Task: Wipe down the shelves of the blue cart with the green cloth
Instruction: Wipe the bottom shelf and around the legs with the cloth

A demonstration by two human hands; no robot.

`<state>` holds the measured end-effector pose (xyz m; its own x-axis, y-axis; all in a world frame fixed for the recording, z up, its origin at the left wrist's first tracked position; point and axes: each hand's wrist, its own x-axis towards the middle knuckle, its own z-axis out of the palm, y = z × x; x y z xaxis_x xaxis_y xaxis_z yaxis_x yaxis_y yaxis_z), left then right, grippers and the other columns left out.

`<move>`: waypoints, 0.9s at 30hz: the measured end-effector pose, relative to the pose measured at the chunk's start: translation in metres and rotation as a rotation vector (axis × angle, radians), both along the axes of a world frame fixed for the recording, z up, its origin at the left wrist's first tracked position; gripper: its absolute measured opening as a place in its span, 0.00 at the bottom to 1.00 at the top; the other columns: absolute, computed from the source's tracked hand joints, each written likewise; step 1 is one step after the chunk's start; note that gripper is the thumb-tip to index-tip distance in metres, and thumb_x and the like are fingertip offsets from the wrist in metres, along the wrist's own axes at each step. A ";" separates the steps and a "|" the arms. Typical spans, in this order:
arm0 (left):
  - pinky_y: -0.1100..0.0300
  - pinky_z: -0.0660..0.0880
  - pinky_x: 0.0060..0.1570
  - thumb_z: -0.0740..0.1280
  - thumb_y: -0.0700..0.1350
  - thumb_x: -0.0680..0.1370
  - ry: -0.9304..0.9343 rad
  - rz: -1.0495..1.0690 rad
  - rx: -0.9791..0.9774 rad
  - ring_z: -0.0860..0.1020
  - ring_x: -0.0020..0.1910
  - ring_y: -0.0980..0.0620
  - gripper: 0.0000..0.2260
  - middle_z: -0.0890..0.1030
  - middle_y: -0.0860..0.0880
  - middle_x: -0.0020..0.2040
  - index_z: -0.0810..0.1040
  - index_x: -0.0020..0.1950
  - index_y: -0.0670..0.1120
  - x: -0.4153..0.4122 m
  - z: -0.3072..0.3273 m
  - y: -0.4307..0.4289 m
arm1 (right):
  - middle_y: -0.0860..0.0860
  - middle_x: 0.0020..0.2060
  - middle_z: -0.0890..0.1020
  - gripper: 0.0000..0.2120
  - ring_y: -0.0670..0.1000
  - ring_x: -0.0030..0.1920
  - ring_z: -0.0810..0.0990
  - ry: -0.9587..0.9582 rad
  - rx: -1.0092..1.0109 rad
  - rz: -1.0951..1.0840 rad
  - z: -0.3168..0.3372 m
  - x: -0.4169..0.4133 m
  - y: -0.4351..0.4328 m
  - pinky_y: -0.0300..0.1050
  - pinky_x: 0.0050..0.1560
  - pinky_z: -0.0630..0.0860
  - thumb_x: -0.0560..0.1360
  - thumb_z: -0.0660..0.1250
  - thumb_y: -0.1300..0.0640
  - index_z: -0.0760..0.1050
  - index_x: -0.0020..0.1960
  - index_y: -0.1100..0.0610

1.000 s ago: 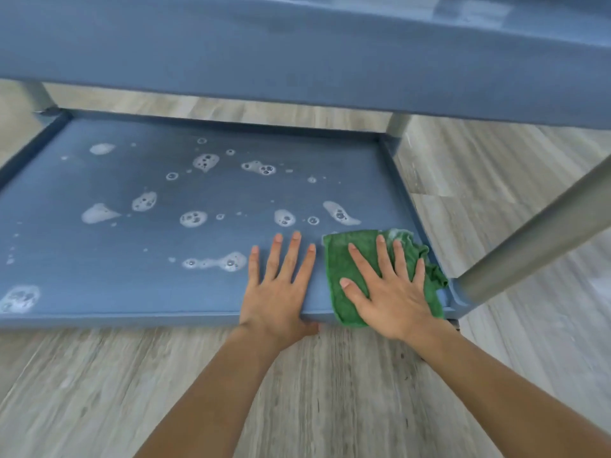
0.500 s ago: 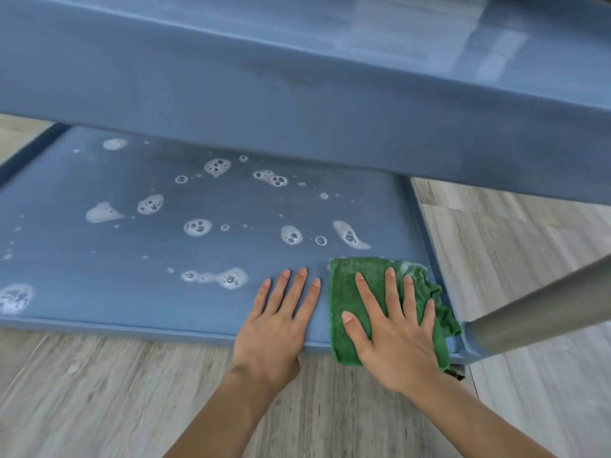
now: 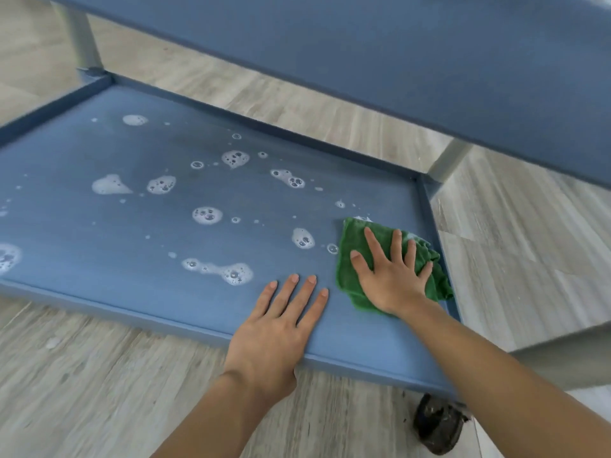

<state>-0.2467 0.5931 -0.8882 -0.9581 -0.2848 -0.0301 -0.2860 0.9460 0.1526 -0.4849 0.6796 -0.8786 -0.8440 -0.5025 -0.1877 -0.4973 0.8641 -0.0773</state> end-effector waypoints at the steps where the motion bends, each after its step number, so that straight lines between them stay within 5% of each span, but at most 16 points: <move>1: 0.46 0.31 0.76 0.63 0.43 0.75 -0.008 -0.003 0.003 0.27 0.77 0.46 0.48 0.26 0.49 0.78 0.25 0.76 0.50 -0.001 0.001 0.000 | 0.49 0.81 0.37 0.34 0.57 0.80 0.34 -0.006 0.010 -0.011 0.001 -0.011 -0.009 0.73 0.73 0.34 0.72 0.37 0.24 0.36 0.76 0.28; 13: 0.45 0.27 0.73 0.58 0.39 0.77 -0.042 -0.039 0.035 0.26 0.75 0.42 0.44 0.24 0.46 0.76 0.24 0.76 0.49 -0.003 0.005 0.000 | 0.49 0.82 0.39 0.34 0.58 0.81 0.37 -0.023 0.042 -0.036 0.014 -0.099 -0.081 0.75 0.73 0.36 0.73 0.40 0.26 0.40 0.78 0.30; 15: 0.44 0.44 0.78 0.52 0.37 0.77 0.081 -0.045 -0.043 0.45 0.81 0.40 0.35 0.43 0.44 0.82 0.43 0.82 0.48 -0.004 0.003 -0.002 | 0.49 0.82 0.40 0.34 0.58 0.81 0.38 -0.021 0.035 -0.039 0.015 -0.111 -0.088 0.75 0.73 0.37 0.73 0.40 0.26 0.41 0.78 0.30; 17: 0.49 0.73 0.67 0.47 0.36 0.77 0.135 -0.027 -0.067 0.72 0.71 0.45 0.29 0.72 0.47 0.74 0.72 0.74 0.50 -0.006 0.005 -0.004 | 0.48 0.82 0.40 0.34 0.58 0.81 0.38 -0.018 0.033 -0.027 0.016 -0.123 -0.098 0.75 0.73 0.37 0.73 0.40 0.26 0.41 0.77 0.29; 19: 0.51 0.79 0.58 0.49 0.38 0.78 0.147 -0.006 -0.140 0.79 0.64 0.48 0.27 0.79 0.50 0.68 0.79 0.68 0.54 -0.006 0.001 -0.001 | 0.48 0.82 0.41 0.34 0.58 0.81 0.39 -0.011 0.042 -0.026 0.019 -0.133 -0.103 0.75 0.73 0.38 0.72 0.41 0.25 0.41 0.77 0.29; 24: 0.52 0.78 0.61 0.54 0.45 0.75 0.091 -0.030 -0.076 0.77 0.67 0.48 0.26 0.76 0.50 0.70 0.76 0.71 0.54 -0.005 0.005 -0.005 | 0.48 0.82 0.42 0.37 0.58 0.81 0.41 -0.014 0.037 -0.006 0.021 -0.153 -0.110 0.74 0.73 0.39 0.71 0.42 0.22 0.43 0.77 0.29; 25: 0.49 0.73 0.67 0.54 0.44 0.75 0.052 -0.039 -0.055 0.71 0.72 0.46 0.28 0.71 0.48 0.75 0.71 0.75 0.52 -0.004 0.008 -0.006 | 0.47 0.82 0.42 0.37 0.58 0.81 0.41 -0.019 0.035 -0.005 0.021 -0.154 -0.109 0.74 0.73 0.39 0.70 0.42 0.21 0.43 0.77 0.29; 27: 0.42 0.45 0.78 0.55 0.39 0.77 0.101 -0.056 -0.017 0.44 0.81 0.43 0.36 0.43 0.46 0.83 0.43 0.82 0.51 -0.004 0.000 -0.006 | 0.48 0.82 0.42 0.38 0.58 0.81 0.41 -0.024 0.035 0.005 0.019 -0.149 -0.108 0.74 0.74 0.40 0.70 0.42 0.21 0.43 0.78 0.30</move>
